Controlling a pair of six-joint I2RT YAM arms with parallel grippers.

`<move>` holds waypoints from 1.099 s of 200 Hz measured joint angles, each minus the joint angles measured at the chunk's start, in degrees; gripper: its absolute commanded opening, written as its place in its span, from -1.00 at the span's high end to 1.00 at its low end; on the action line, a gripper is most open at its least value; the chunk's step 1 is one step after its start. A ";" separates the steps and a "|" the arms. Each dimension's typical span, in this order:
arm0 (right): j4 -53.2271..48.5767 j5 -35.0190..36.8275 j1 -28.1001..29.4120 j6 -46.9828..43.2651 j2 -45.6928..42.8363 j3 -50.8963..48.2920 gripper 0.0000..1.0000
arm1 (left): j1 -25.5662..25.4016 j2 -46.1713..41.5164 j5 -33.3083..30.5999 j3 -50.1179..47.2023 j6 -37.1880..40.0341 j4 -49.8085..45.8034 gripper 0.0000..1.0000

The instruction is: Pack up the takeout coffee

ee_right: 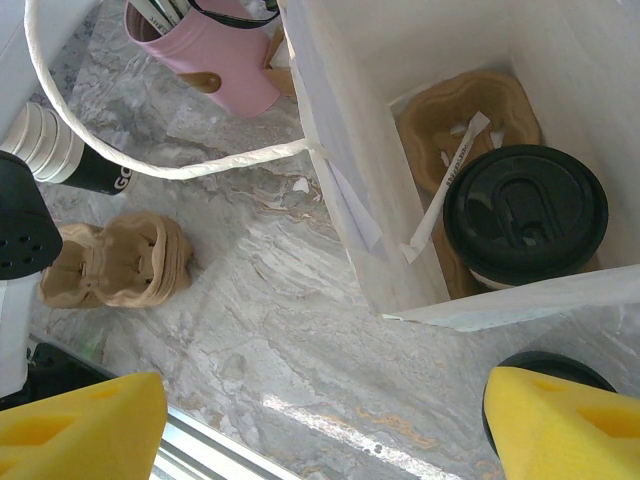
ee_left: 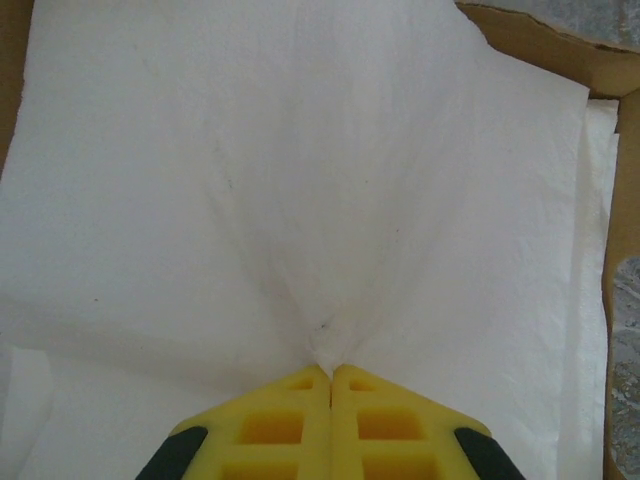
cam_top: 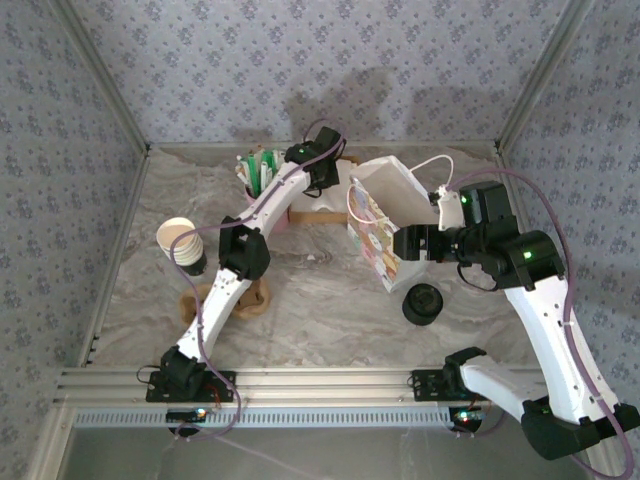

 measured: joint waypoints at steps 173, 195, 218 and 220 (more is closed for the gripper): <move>0.70 -0.26 0.00 0.02 0.00 0.00 -0.69 | -0.11 -10.95 2.38 0.39 1.05 -0.20 1.00; 1.49 -1.01 0.00 0.04 0.00 0.02 -0.69 | -0.11 -12.70 2.43 1.16 1.51 -0.13 1.00; 2.38 -1.57 0.00 0.07 -0.04 0.26 -0.69 | -0.11 -13.25 3.23 1.22 2.08 -0.22 1.00; 2.47 -1.64 0.00 0.07 -0.04 0.35 -0.69 | -0.11 -13.25 3.34 1.22 2.21 -0.24 1.00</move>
